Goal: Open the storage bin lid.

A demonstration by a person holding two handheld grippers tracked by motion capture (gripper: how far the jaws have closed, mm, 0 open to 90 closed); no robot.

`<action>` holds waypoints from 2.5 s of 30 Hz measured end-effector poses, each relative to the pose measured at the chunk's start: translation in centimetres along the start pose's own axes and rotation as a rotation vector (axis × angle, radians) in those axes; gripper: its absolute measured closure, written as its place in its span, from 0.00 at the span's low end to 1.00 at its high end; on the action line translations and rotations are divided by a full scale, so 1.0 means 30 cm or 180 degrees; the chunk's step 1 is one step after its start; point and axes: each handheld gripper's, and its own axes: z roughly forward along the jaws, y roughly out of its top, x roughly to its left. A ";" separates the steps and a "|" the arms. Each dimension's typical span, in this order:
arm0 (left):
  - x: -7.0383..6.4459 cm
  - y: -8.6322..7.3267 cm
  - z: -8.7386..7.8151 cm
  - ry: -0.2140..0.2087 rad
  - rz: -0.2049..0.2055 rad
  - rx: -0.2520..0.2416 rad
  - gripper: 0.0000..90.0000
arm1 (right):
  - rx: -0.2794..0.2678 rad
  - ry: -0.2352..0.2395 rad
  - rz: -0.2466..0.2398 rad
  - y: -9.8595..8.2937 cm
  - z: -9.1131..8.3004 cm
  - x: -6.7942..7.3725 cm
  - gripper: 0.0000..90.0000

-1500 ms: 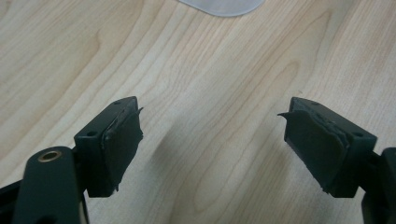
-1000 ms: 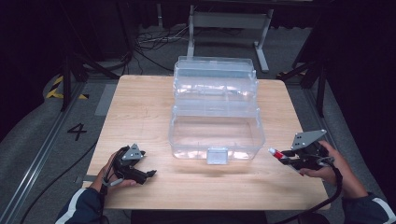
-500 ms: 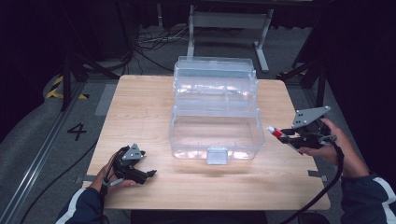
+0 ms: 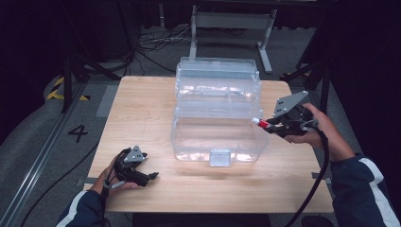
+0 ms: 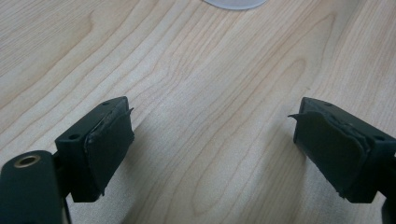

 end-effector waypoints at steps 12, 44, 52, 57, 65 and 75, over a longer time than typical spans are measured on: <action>0.000 0.000 0.000 0.0007 0.0002 0.0002 0.13 | 0.0139 0.0187 -0.0259 0.143 0.088 0.010 0.79; -0.001 0.000 0.000 0.0009 -0.0004 0.0002 0.13 | 0.0677 0.0587 -0.0436 0.195 0.381 0.019 0.79; -0.001 0.000 0.000 0.0009 -0.0004 0.0001 0.13 | 0.0827 0.0673 -0.0451 0.178 0.433 0.023 0.78; -0.001 0.000 0.000 0.0009 -0.0004 0.0002 0.13 | 0.0904 0.0730 -0.0457 0.159 0.466 0.028 0.79; -0.001 0.000 0.000 0.0009 -0.0004 0.0002 0.13 | 0.1011 0.0821 -0.0458 0.140 0.488 0.037 0.79; -0.001 0.000 0.000 0.0009 -0.0004 0.0001 0.13 | 0.1056 0.0903 -0.0433 0.118 0.503 0.029 0.78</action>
